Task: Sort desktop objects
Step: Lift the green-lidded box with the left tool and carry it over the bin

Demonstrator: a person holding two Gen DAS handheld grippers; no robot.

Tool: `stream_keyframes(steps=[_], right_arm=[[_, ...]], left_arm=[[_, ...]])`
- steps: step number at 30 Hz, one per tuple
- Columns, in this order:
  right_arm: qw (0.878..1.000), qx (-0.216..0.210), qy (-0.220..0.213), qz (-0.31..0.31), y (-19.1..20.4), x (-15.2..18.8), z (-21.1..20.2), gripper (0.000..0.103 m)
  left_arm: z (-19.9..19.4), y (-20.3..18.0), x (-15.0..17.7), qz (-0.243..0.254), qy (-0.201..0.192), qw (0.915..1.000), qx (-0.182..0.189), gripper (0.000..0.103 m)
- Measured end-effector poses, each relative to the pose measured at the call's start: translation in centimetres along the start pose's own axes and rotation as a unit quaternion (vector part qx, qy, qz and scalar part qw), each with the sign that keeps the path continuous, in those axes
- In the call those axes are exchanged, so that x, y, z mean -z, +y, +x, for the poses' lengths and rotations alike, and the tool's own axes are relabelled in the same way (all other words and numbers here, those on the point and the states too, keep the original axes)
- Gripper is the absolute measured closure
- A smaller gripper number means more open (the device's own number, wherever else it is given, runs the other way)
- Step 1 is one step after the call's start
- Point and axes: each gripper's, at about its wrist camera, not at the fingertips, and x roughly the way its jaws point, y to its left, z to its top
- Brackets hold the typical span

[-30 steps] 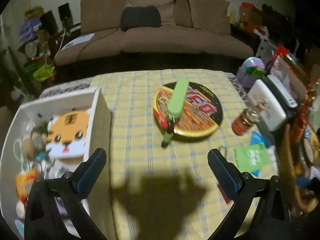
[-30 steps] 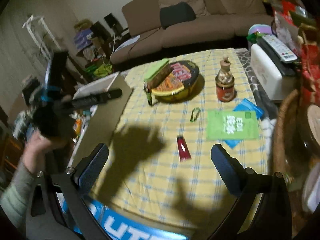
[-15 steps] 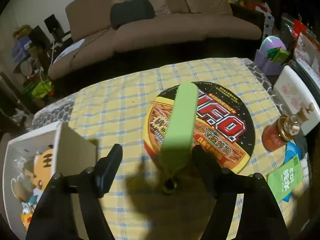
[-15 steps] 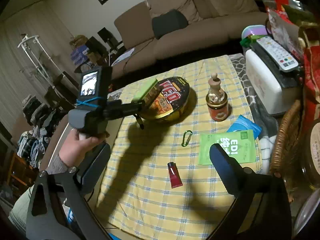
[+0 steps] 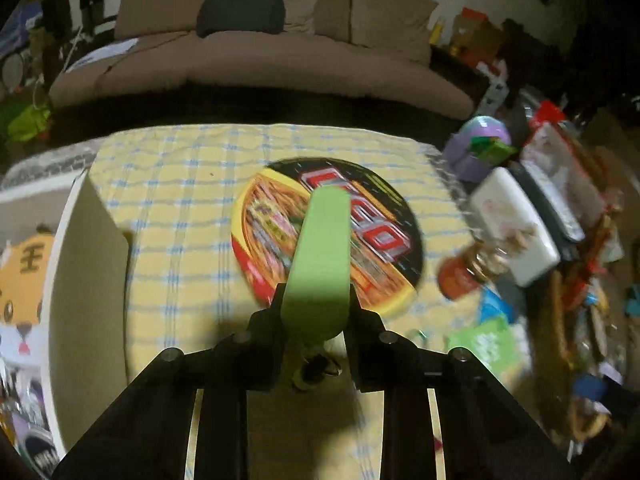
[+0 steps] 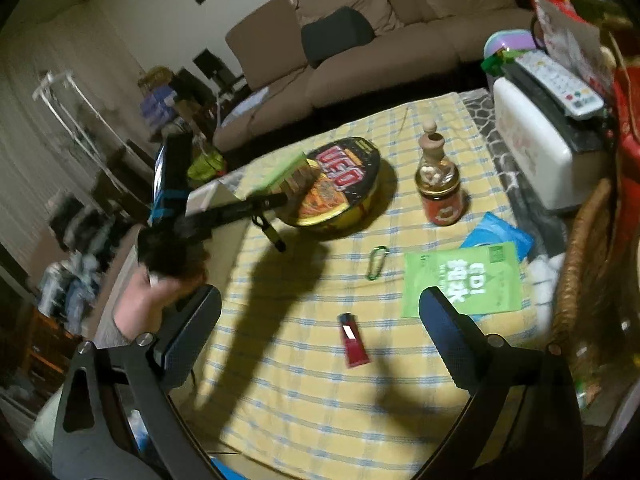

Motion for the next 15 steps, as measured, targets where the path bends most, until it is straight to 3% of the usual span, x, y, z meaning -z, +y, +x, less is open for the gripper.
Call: stream_keyframes(steps=[2,5,7,10,11,15], right_arm=[[0.997,-0.053,0.009,0.054,-0.9,0.0,0.7,0.003],[0.982,-0.111,0.04,0.146,-2.3,0.3,4.3,0.003],[0.965,-0.131,0.072,0.213,-3.1,0.1,8.1,0.005],[0.938,-0.153,0.085,0.3,-4.4,-0.5,12.1,0.009],[0.934,-0.152,0.083,0.314,-4.6,-1.0,13.1,0.009],[0.942,-0.121,0.114,0.291,-3.9,-3.3,17.0,0.012]], left_arm=[[-1.0,-0.1,1.3,-0.001,0.009,0.9997,0.021,0.078],[-1.2,-0.4,3.0,-0.006,0.026,0.9991,0.034,0.079],[-1.2,-0.8,3.8,-0.007,0.03,0.9988,0.038,0.079],[-0.8,-1.2,4.3,-0.007,0.04,0.9983,0.041,0.079],[-0.8,-1.4,4.4,-0.006,0.042,0.9982,0.043,0.079],[-0.8,-1.8,4.3,0.003,0.045,0.9978,0.048,0.079]])
